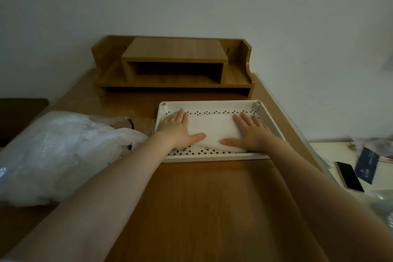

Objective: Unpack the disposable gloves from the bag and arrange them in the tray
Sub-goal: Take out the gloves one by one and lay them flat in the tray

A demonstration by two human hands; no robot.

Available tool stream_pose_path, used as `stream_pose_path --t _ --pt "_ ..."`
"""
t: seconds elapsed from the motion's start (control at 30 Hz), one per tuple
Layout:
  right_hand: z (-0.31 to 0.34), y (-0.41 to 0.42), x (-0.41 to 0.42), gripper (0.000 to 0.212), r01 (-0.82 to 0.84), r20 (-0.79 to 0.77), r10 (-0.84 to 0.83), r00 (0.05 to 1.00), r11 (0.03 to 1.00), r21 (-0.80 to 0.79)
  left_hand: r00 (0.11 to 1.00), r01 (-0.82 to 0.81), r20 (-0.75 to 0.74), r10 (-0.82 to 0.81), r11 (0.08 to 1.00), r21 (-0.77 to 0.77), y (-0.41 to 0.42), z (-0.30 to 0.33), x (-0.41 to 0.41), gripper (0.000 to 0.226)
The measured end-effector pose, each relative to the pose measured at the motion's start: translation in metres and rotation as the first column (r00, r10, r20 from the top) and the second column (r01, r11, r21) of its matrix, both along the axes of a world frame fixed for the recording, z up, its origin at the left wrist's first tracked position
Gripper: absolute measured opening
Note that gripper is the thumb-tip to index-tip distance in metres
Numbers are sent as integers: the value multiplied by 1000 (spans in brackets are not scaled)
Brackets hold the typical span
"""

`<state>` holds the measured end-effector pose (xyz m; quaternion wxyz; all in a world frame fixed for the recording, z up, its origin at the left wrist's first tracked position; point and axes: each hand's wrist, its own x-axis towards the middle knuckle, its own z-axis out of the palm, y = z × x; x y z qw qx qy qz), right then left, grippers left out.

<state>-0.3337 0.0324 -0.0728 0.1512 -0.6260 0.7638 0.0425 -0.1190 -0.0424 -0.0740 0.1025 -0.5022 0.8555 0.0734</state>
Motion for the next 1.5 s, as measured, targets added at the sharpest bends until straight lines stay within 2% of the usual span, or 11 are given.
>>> stream_pose_path --t 0.17,0.3,0.43,0.57,0.73,0.9,1.0,1.07,1.2,1.27,1.5 --pt "38 7 33 118 -37 -74 28 997 991 -129 975 98 -195 -105 994 -43 16 39 7 62" --pt "82 8 93 68 -232 135 326 936 856 -461 758 -24 -646 -91 986 -167 33 83 34 38" --pt "82 7 148 39 -303 212 490 845 767 -566 603 -198 -797 -16 966 -169 43 87 69 21" --pt "57 -5 190 23 -395 124 510 851 779 -487 542 -350 -835 93 929 -124 40 76 100 16" --pt "28 -16 205 39 -392 -20 403 915 877 -277 600 -271 -795 95 958 -90 46 72 118 18" --pt "21 -29 217 14 -285 -185 243 952 923 -256 612 -205 -789 50 974 -97 51 68 121 21" --pt "35 -26 209 18 -133 209 212 955 933 -335 608 -185 -793 47 979 -84 50 65 125 23" --pt "51 -18 198 20 3 575 216 789 935 -356 615 -141 -788 16 986 -90 49 65 127 23" --pt "78 -4 178 24 193 881 261 394 914 -357 664 -66 -748 -12 995 -74 48 66 125 23" --pt "85 0 170 27 253 947 251 198 921 -297 653 -65 -757 10 997 -43 51 68 120 17" --pt "96 14 144 16 434 971 208 -121 891 -137 447 -47 -862 238 969 243 56 77 109 10"
